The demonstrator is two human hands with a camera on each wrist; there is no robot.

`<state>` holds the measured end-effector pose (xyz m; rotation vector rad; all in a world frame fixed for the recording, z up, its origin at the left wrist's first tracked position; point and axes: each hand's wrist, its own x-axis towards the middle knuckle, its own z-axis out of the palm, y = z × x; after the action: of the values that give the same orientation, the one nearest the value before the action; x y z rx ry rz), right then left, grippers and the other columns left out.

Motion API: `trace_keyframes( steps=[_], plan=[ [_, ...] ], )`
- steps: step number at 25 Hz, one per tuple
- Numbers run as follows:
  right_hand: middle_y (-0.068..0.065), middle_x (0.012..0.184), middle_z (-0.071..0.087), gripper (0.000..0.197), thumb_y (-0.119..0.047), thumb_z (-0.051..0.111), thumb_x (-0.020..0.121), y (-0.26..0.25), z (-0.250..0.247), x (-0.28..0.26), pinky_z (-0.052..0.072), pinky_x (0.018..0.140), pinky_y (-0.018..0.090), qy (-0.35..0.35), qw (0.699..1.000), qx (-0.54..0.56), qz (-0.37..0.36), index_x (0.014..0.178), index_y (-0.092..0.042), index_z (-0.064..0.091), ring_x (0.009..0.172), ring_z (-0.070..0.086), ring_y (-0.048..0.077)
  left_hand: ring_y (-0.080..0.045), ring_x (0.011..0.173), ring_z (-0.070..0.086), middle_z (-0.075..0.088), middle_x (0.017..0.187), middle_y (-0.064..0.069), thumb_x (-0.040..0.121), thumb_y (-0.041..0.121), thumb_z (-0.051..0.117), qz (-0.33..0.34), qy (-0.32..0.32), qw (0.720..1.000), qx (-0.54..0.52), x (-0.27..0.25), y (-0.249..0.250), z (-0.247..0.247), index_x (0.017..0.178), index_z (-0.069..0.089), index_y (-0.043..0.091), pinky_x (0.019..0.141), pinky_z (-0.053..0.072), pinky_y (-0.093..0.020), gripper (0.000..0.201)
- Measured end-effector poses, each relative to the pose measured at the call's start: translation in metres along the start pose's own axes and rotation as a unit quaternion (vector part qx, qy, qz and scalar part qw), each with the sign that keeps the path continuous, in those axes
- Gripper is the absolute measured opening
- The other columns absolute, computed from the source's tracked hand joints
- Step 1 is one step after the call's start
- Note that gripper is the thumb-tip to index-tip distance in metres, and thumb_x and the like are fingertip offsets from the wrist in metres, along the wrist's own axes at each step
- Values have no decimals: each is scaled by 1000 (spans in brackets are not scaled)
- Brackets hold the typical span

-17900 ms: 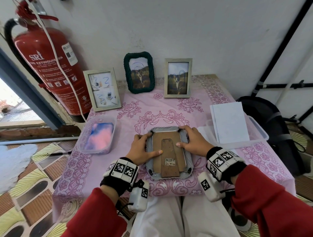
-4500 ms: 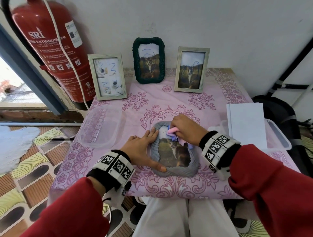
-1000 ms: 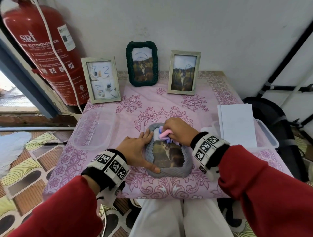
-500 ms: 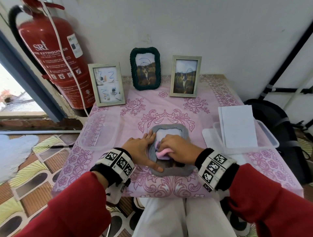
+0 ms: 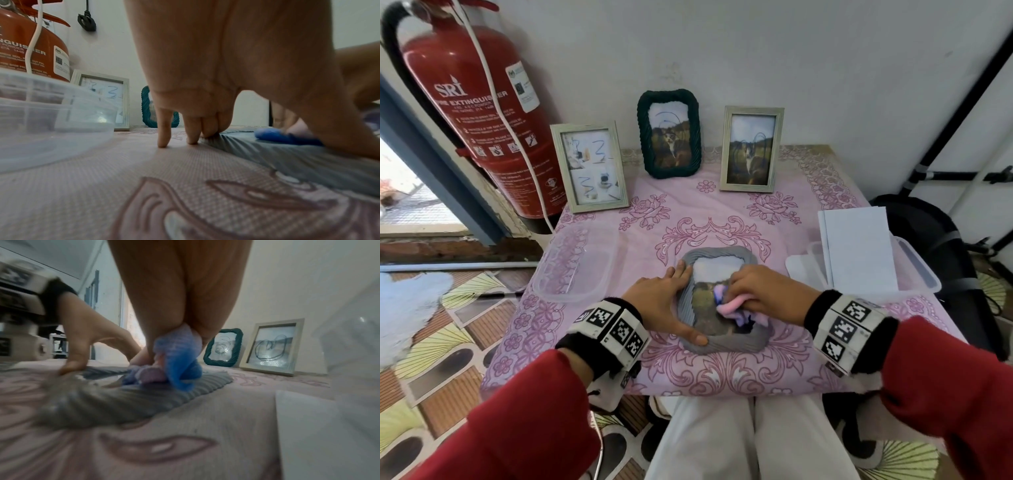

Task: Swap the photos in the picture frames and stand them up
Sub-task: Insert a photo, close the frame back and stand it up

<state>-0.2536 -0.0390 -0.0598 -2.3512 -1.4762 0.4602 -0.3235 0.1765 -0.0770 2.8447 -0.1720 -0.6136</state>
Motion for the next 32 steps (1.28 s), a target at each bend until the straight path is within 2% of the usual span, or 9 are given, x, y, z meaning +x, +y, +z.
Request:
trace_keyframes(
  steps=[6,11,16,19,23,25,28,30,32],
  plan=[
    [19,83,67,12,-3,61,79,18,-16,43,33,66,26,27,996,-46,69,85,0,72,80,61,30,-17,144,19,-7,158,0,57,77,65,4,-2,1000,2,1,0,0,149,-8,24,116,21,-33,130],
    [17,86,69,14,-7,64,80,24,-12,50,24,61,19,88,992,-17,93,90,-4,73,83,61,29,-18,144,20,-7,158,0,57,77,64,-3,-4,1000,-1,0,0,1,149,-9,24,117,21,-36,129],
    [7,91,72,16,-8,61,74,9,-5,35,48,78,35,96,991,19,92,86,-10,71,88,64,26,-14,146,6,-8,158,1,56,77,65,-2,7,1000,-5,0,-1,3,149,-10,23,118,17,-39,131],
    [8,115,66,32,-16,62,80,1,0,28,43,98,38,129,972,115,158,112,-11,63,109,58,24,-13,146,2,-10,158,3,57,77,65,-5,13,1000,-16,0,-2,6,149,-10,24,118,14,-41,129],
    [6,115,62,27,-6,53,85,-2,5,15,38,102,39,197,943,199,182,111,-11,61,113,53,24,-12,146,1,-8,158,5,60,73,66,-6,26,998,-52,-5,-2,8,149,-7,25,119,10,-43,125],
    [10,114,51,31,-4,59,82,-2,5,8,40,99,31,260,927,187,196,112,-7,57,110,50,23,-12,146,9,1,159,6,69,69,62,-13,42,994,-96,-5,0,6,150,3,25,119,12,-43,110],
    [4,105,38,48,-19,73,75,-1,6,1,44,89,30,331,888,170,270,115,-8,49,98,47,20,-22,133,41,44,145,-3,88,53,52,-41,172,964,-200,2,8,7,138,44,17,110,33,-39,62],
    [4,101,44,54,-34,75,73,-1,10,-1,43,80,29,320,869,170,337,111,-6,50,93,50,19,-28,116,50,60,120,-11,92,41,51,-82,267,939,-200,9,20,9,117,61,11,99,39,-35,41],
    [8,91,59,50,-43,73,74,-1,15,-4,44,72,28,300,859,178,373,97,-1,58,85,58,21,-28,104,48,60,103,-15,92,35,52,-110,316,920,-205,14,33,11,100,68,8,91,38,-34,32]
  ],
)
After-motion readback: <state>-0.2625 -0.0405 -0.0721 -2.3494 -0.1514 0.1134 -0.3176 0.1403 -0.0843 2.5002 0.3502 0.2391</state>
